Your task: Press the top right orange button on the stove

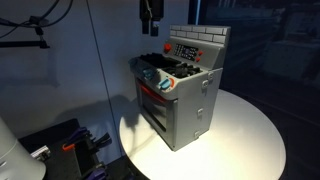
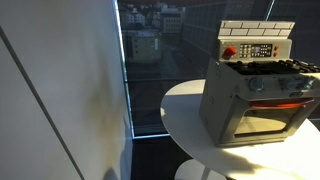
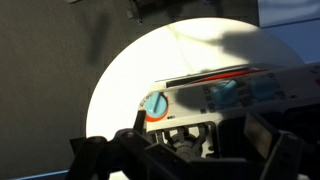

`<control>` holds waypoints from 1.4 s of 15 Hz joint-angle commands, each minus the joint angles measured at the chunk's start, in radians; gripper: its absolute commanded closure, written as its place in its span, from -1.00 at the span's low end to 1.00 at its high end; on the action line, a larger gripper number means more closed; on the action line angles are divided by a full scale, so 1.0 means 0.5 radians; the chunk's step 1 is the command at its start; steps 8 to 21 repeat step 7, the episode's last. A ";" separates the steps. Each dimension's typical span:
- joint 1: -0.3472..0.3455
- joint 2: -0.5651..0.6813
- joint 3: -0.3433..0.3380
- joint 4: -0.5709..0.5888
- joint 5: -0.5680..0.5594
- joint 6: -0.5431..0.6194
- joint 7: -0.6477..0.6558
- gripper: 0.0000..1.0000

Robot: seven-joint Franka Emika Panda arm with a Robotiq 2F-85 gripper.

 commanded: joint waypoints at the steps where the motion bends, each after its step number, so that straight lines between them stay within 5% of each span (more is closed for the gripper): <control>1: -0.011 -0.124 0.011 -0.085 -0.029 -0.016 -0.057 -1.00; 21: -0.013 -0.049 0.011 -0.042 0.002 -0.002 -0.017 -1.00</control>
